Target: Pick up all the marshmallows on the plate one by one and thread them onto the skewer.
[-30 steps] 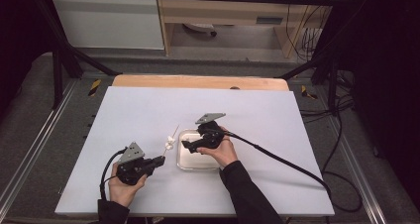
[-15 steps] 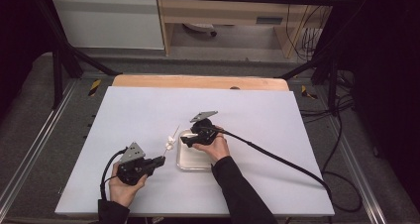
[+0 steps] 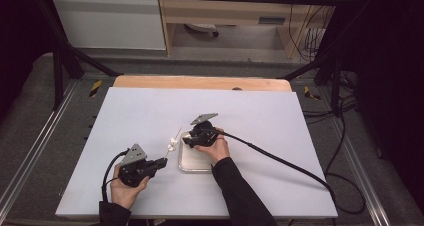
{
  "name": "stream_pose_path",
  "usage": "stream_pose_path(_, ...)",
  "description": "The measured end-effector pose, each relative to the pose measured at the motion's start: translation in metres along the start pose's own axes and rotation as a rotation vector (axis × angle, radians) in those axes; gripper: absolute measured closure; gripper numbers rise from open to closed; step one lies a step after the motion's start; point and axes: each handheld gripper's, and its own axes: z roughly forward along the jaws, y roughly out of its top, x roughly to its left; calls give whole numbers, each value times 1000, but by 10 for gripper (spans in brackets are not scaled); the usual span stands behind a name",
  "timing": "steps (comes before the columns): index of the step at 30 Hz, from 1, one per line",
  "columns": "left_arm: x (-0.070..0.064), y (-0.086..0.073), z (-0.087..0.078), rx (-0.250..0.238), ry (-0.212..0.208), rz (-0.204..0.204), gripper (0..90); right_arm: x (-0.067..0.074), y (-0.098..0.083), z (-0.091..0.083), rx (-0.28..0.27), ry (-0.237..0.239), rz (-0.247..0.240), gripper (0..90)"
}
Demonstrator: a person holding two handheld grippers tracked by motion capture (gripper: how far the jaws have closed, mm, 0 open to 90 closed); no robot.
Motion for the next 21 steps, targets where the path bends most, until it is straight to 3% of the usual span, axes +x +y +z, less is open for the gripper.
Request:
stream_pose_path(12, -1, 0, 1, 3, -2, 3, 886, -1, -2, 3, 0, 12, -5, 708)
stream_pose_path(21, -1, 0, 1, 4, -2, 4, 886, 1, 0, -4, 6, 14, -7, 748)
